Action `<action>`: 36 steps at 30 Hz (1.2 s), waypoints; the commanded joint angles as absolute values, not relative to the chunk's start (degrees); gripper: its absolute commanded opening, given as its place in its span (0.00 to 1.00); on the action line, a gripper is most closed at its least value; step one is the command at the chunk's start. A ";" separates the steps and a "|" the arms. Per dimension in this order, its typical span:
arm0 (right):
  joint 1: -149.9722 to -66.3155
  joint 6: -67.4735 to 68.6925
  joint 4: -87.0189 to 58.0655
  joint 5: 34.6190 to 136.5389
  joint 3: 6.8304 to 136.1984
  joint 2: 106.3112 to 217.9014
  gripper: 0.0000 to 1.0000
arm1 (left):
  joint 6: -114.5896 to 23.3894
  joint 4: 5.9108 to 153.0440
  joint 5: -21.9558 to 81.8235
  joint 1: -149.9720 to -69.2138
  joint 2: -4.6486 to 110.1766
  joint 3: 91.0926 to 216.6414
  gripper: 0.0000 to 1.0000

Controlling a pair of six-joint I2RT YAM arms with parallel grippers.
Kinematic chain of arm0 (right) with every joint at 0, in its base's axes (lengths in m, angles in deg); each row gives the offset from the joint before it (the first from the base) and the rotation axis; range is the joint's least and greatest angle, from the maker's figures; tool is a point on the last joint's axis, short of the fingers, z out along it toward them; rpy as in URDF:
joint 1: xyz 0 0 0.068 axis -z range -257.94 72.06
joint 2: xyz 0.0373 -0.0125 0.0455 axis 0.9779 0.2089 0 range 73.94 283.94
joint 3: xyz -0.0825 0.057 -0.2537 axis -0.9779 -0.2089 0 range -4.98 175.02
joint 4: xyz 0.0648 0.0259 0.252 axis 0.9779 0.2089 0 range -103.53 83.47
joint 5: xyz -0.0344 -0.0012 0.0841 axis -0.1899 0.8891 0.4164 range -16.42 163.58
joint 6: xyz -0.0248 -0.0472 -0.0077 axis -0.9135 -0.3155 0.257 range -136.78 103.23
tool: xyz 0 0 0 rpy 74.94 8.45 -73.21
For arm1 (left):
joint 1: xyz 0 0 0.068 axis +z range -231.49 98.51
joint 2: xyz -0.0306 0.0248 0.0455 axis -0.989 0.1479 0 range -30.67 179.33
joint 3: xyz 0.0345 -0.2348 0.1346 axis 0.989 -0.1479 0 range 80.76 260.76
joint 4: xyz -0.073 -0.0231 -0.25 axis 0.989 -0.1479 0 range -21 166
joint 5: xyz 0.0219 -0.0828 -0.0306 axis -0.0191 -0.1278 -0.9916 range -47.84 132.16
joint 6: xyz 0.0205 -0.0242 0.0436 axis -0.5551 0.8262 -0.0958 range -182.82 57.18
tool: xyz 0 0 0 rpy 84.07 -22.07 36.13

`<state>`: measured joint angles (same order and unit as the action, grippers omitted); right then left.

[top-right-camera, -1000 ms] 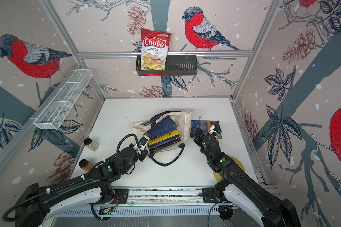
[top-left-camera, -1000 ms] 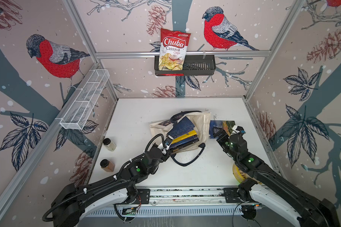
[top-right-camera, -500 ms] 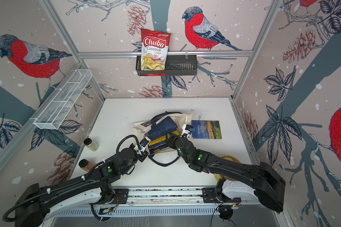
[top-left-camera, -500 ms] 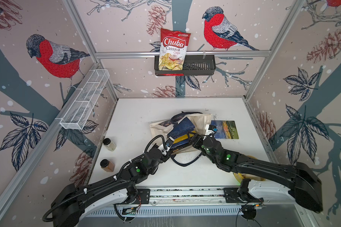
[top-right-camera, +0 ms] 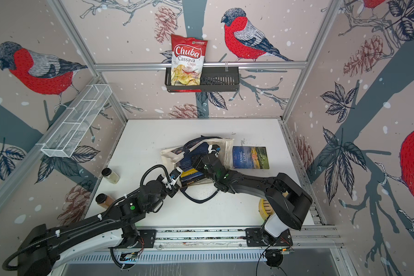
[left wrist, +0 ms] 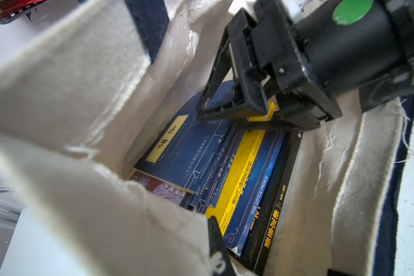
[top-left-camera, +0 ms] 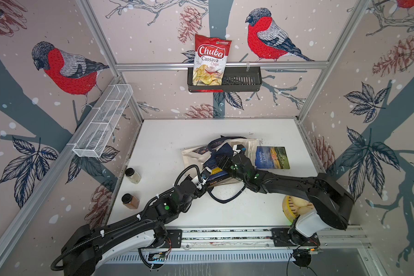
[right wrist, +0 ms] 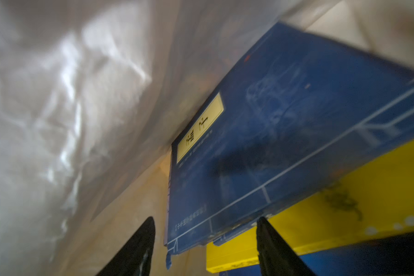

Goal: Take out the books from the canvas bag
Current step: Adjust the book in the canvas bag.

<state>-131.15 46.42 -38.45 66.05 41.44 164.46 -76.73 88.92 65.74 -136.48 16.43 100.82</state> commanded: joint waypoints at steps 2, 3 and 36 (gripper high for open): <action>-130.50 48.50 -40.86 68.04 42.12 166.20 0.65 | -78.05 92.55 63.47 -136.60 16.18 100.94 0.00; -130.35 48.55 -40.82 67.96 42.29 166.50 0.65 | -78.07 92.52 63.38 -136.60 16.21 100.96 0.00; -124.60 46.64 -39.55 67.88 49.81 172.67 0.45 | -78.23 92.58 62.16 -136.69 16.60 101.03 0.00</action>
<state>-124.46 46.77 -37.43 67.95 48.52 171.63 -76.75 88.95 64.49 -136.48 16.64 100.82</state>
